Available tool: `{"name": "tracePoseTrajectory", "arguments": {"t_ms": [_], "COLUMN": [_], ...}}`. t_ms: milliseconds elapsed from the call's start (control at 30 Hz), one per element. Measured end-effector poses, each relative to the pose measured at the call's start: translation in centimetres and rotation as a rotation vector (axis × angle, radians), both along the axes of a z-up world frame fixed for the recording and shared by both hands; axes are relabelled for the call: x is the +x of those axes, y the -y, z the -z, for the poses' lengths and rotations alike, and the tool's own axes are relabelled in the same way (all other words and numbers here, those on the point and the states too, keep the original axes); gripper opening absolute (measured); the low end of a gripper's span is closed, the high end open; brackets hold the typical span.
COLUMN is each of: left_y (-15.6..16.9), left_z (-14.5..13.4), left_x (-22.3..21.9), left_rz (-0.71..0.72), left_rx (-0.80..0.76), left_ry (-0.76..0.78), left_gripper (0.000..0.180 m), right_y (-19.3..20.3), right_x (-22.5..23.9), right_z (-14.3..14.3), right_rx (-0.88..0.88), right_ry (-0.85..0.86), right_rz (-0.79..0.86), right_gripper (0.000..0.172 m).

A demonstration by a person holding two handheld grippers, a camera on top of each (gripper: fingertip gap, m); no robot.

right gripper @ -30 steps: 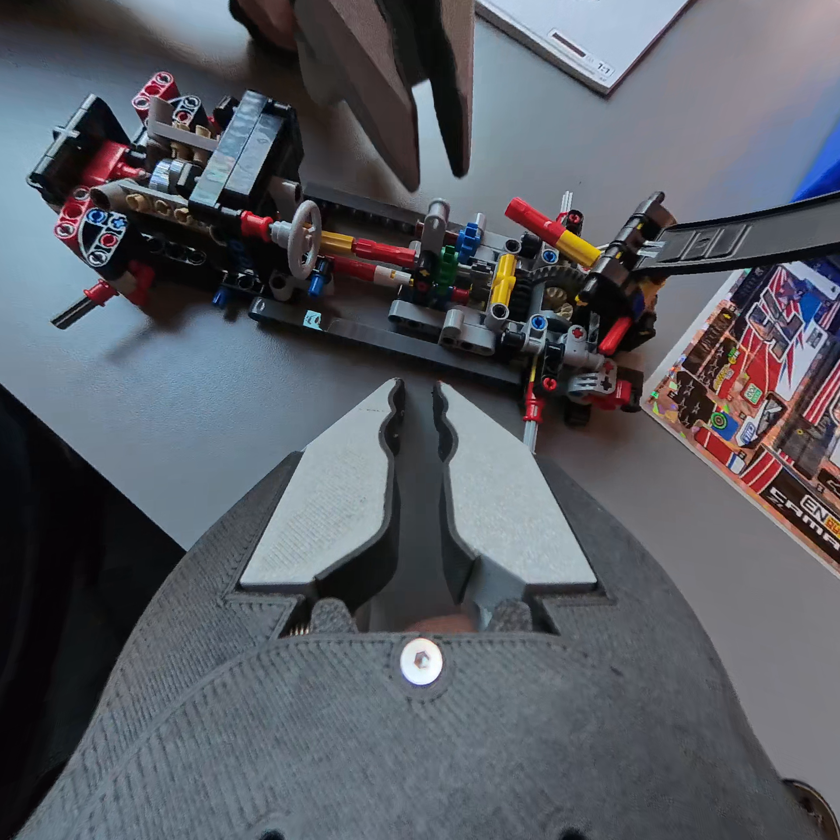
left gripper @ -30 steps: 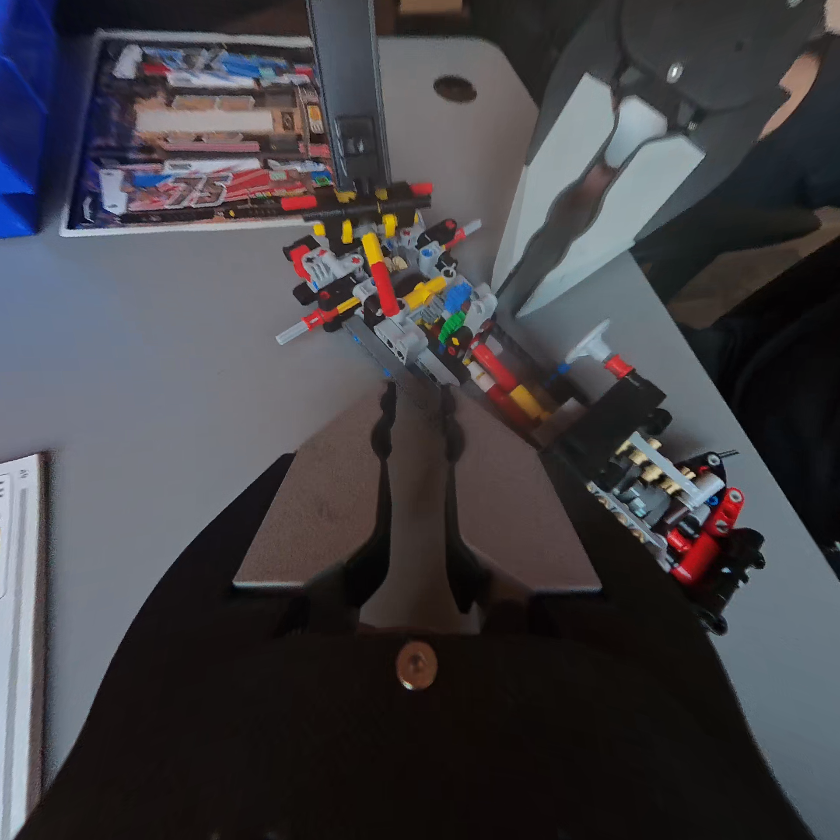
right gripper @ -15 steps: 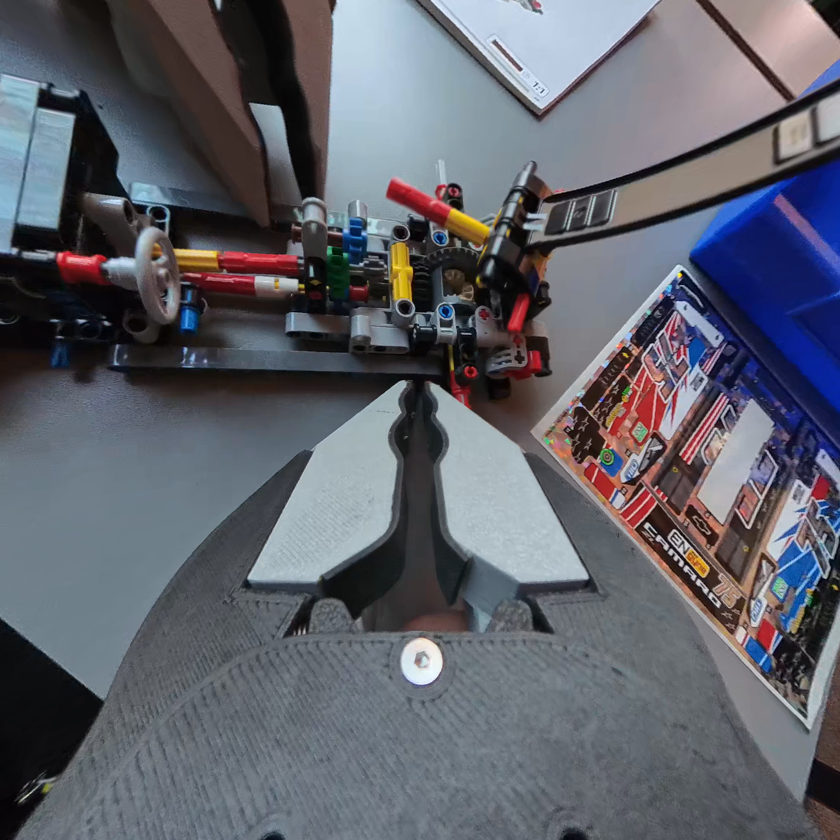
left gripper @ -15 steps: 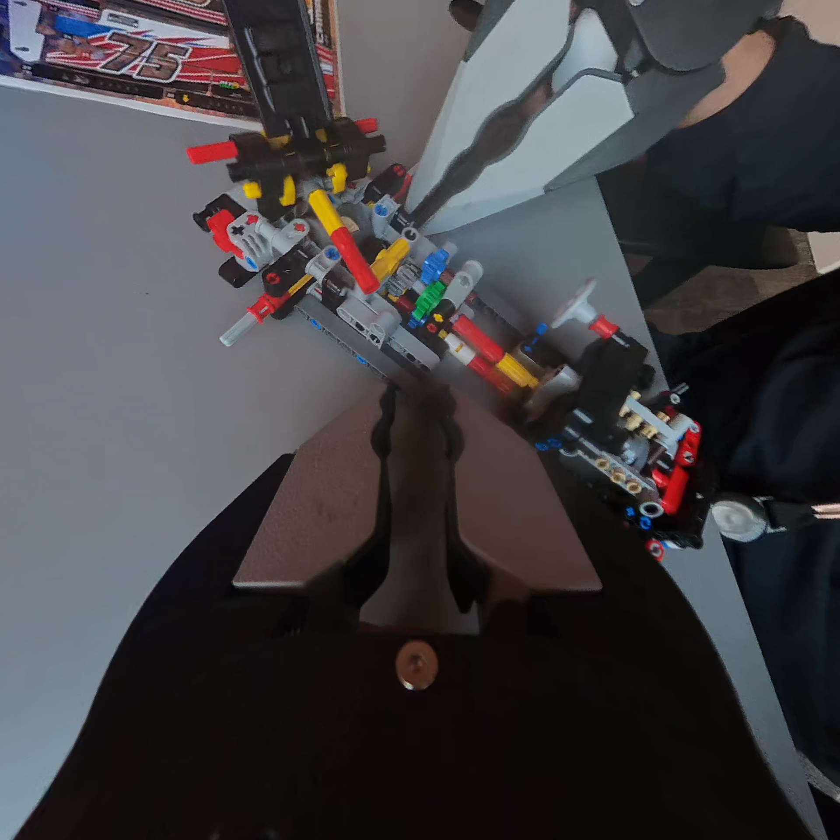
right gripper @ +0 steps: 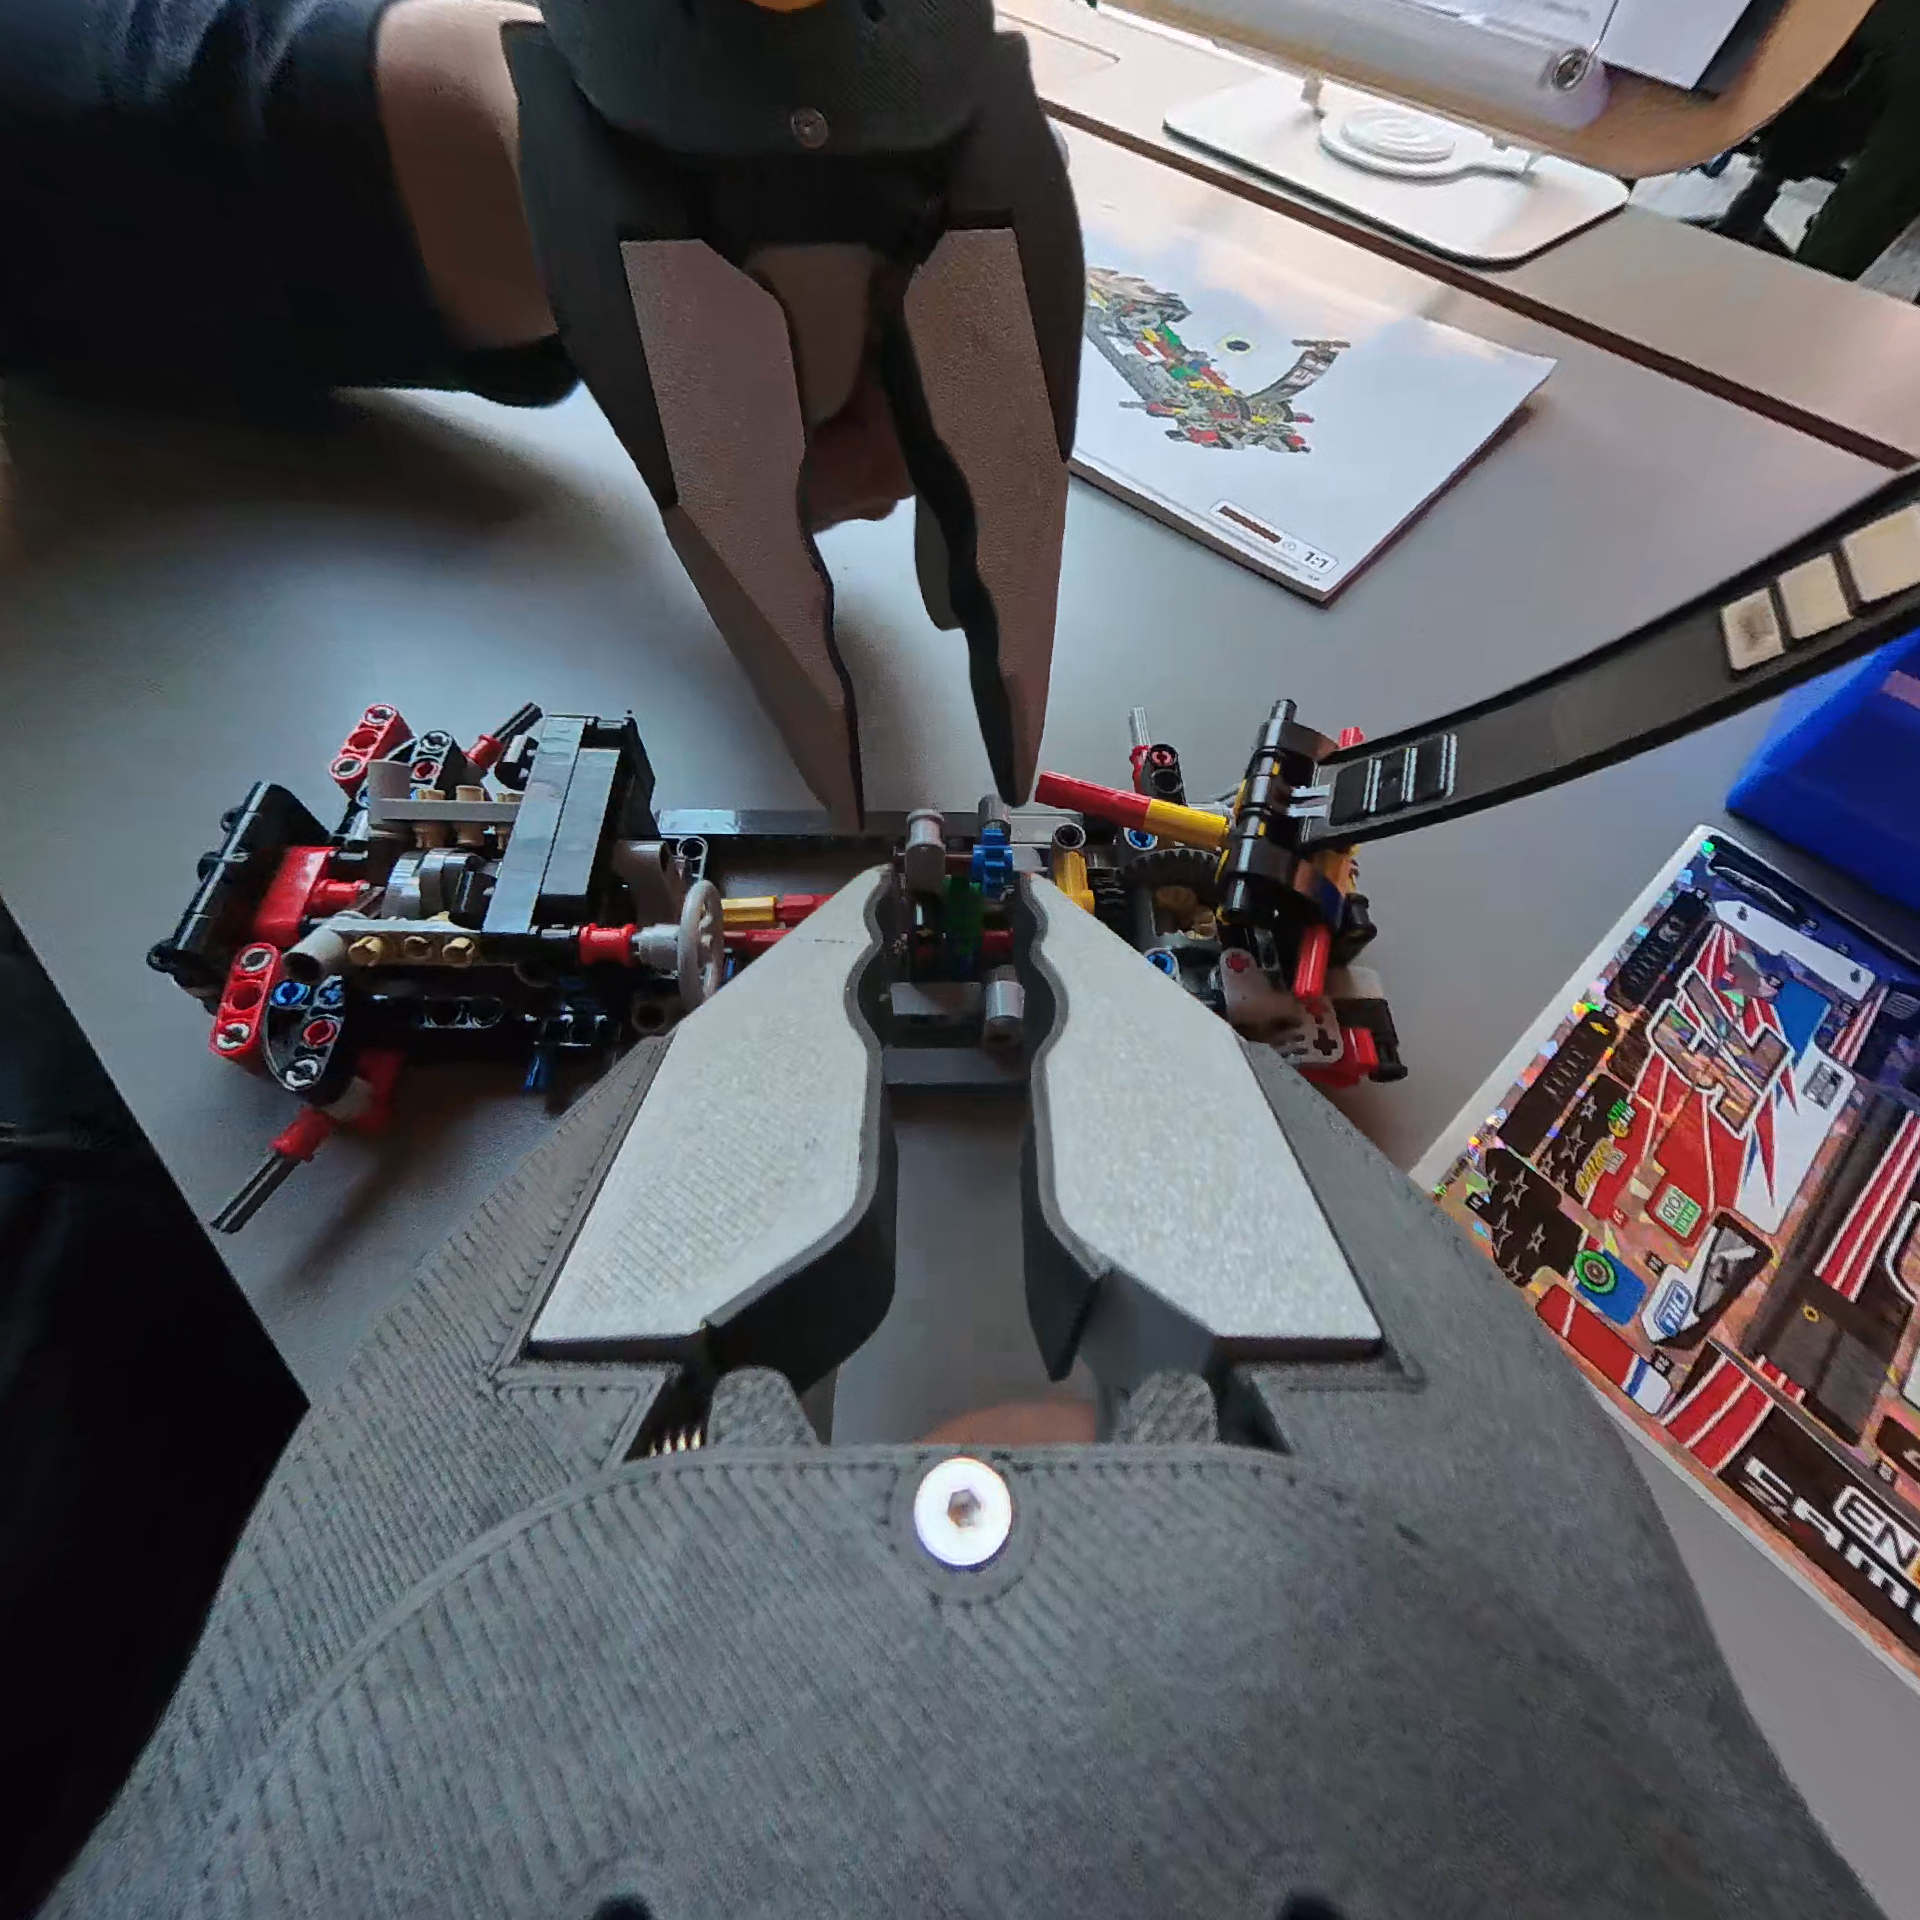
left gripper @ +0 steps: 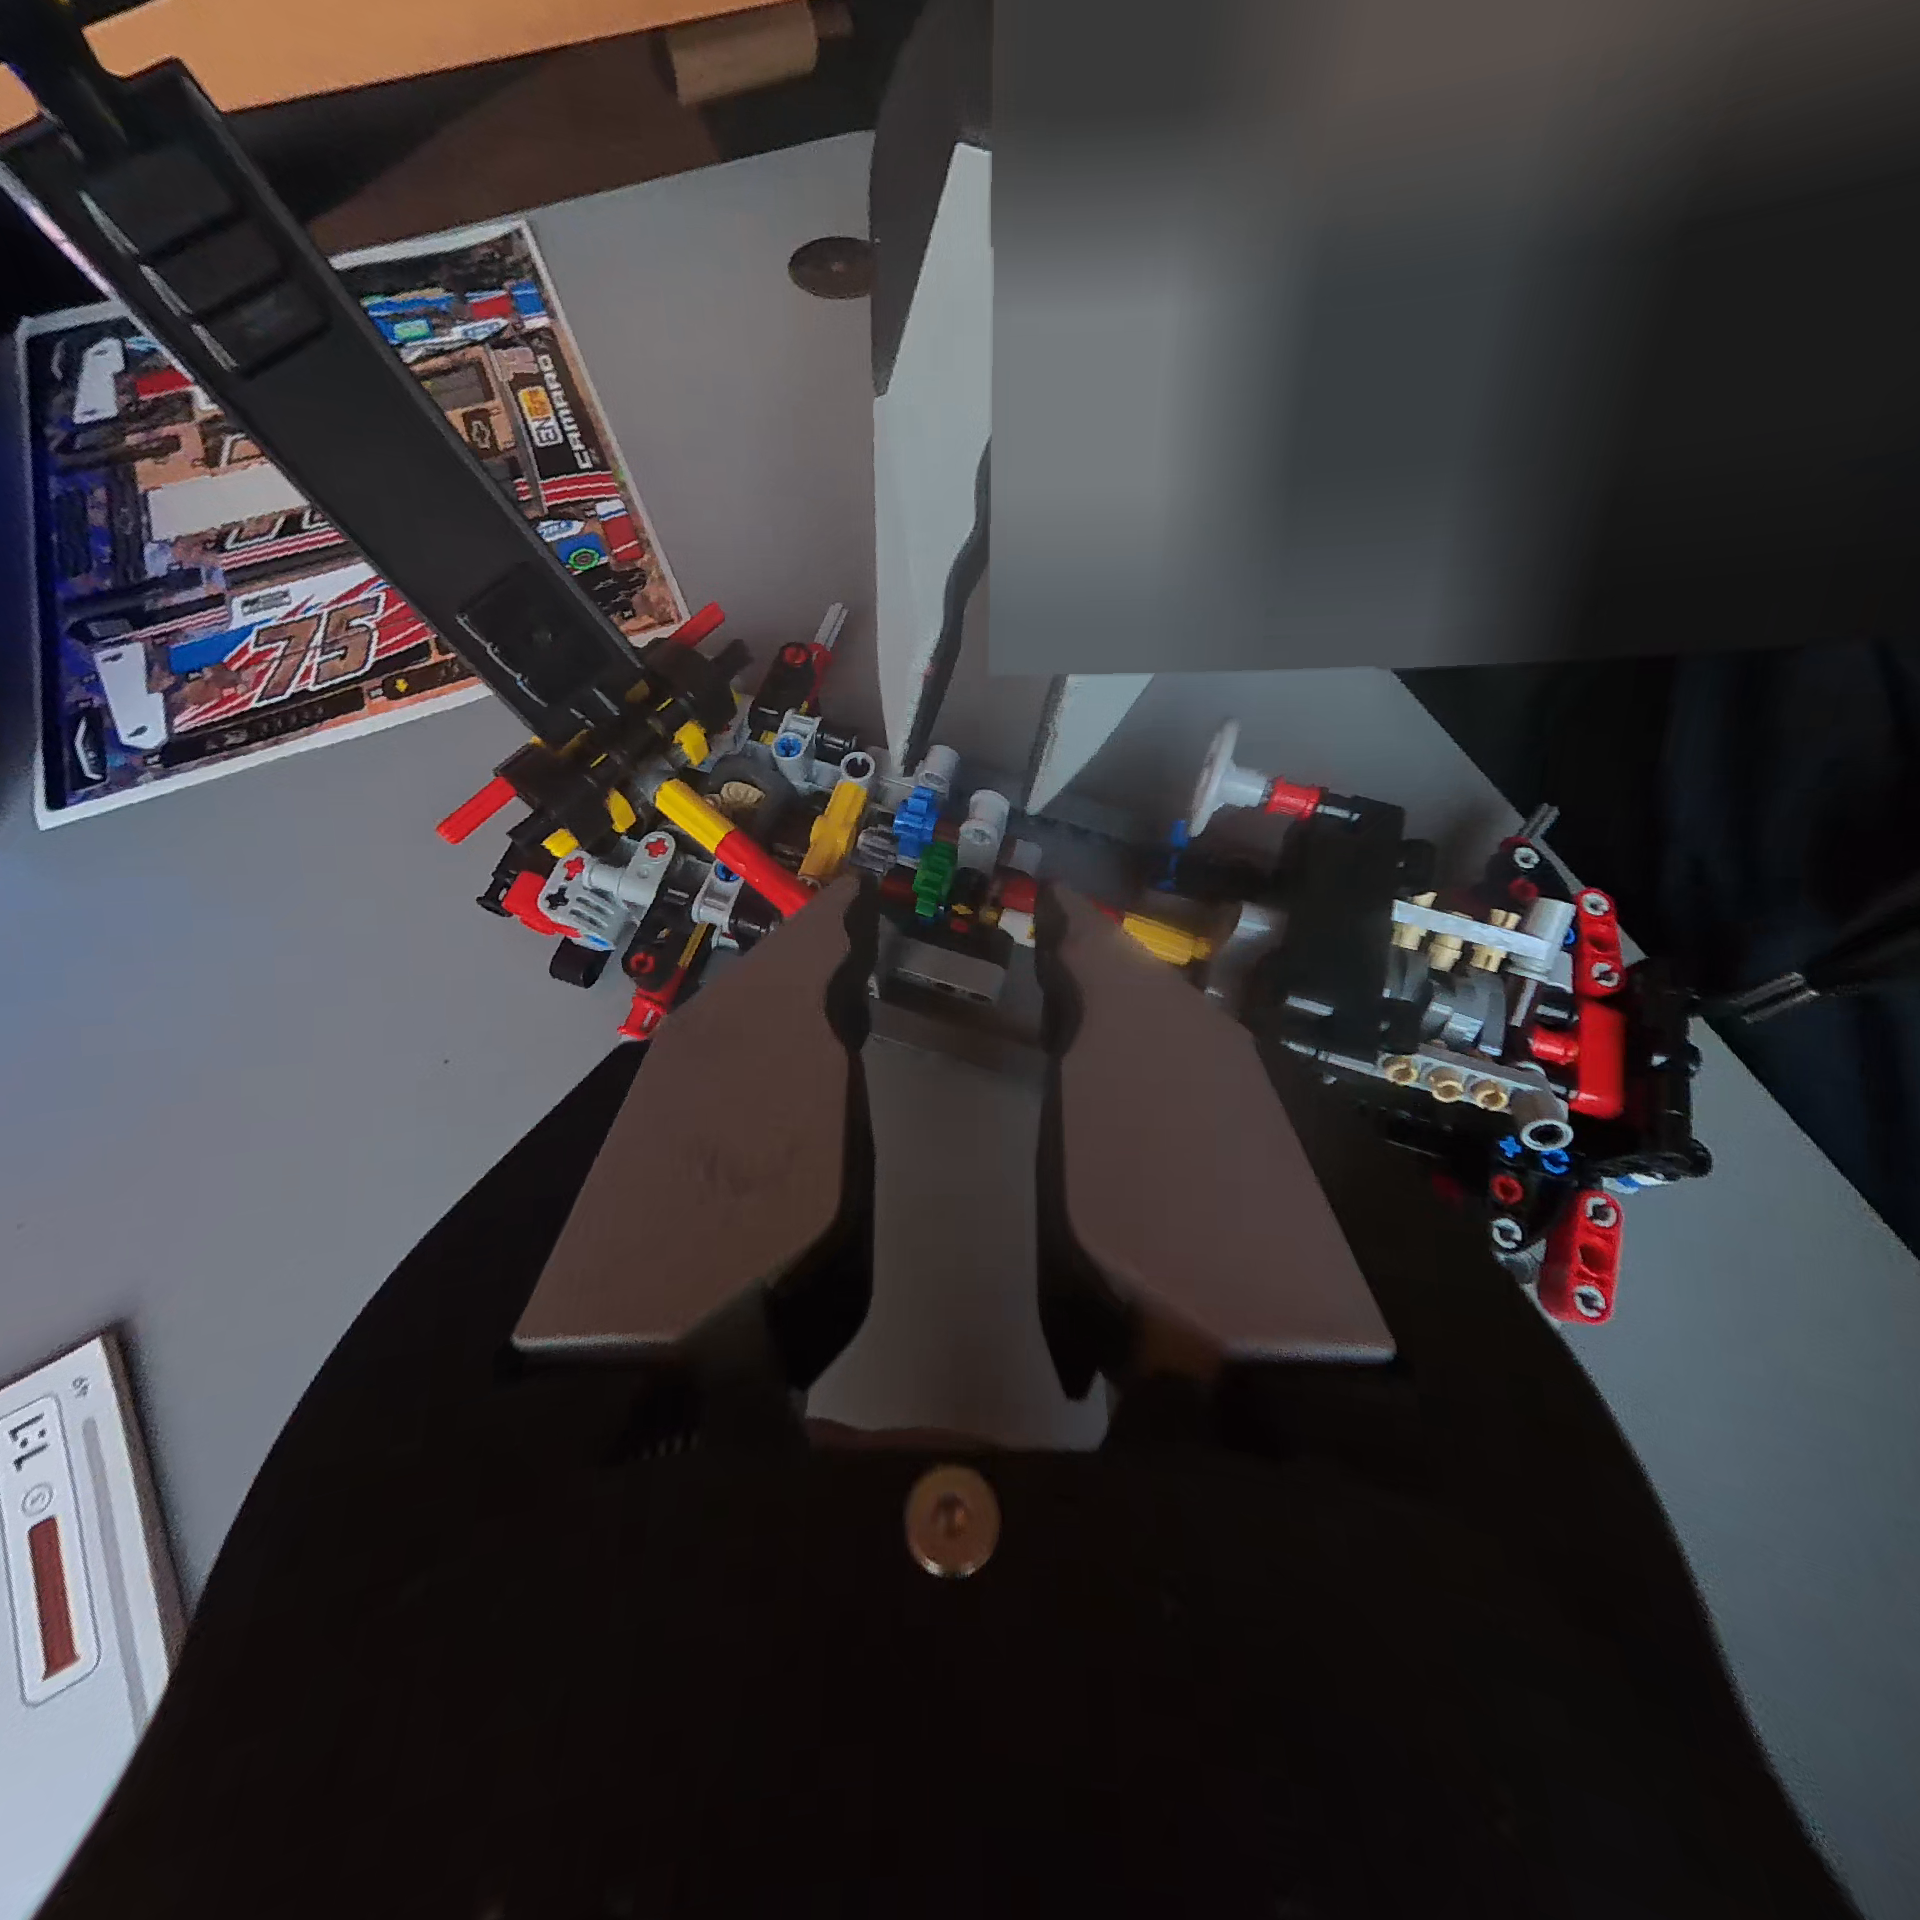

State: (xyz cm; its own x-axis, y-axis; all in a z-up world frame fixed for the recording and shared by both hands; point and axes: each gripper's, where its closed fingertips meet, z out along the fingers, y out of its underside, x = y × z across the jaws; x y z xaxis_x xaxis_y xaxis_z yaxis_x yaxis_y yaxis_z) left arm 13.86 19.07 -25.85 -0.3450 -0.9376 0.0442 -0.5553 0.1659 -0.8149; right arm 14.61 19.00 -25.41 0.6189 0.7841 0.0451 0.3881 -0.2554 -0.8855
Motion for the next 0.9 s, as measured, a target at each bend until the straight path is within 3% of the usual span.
{"name": "tracePoseTrajectory", "arguments": {"t_ms": [367,900], "left_y": [0.5,0.4], "left_z": [0.7,0.6], "left_x": [0.8,1.0], "left_rz": [0.077,0.080], "left_rx": [0.027,0.120], "left_ry": [0.015,0.035], "left_gripper": [0.025,0.018], "right_y": [0.1,-0.1], "right_x": [-0.1,-0.2], "right_z": [0.4,0.5], "right_rx": [0.007,0.097], "right_ry": [0.037,0.130], "right_rz": [-0.002,0.010], "right_gripper": [0.020,0.016]}}
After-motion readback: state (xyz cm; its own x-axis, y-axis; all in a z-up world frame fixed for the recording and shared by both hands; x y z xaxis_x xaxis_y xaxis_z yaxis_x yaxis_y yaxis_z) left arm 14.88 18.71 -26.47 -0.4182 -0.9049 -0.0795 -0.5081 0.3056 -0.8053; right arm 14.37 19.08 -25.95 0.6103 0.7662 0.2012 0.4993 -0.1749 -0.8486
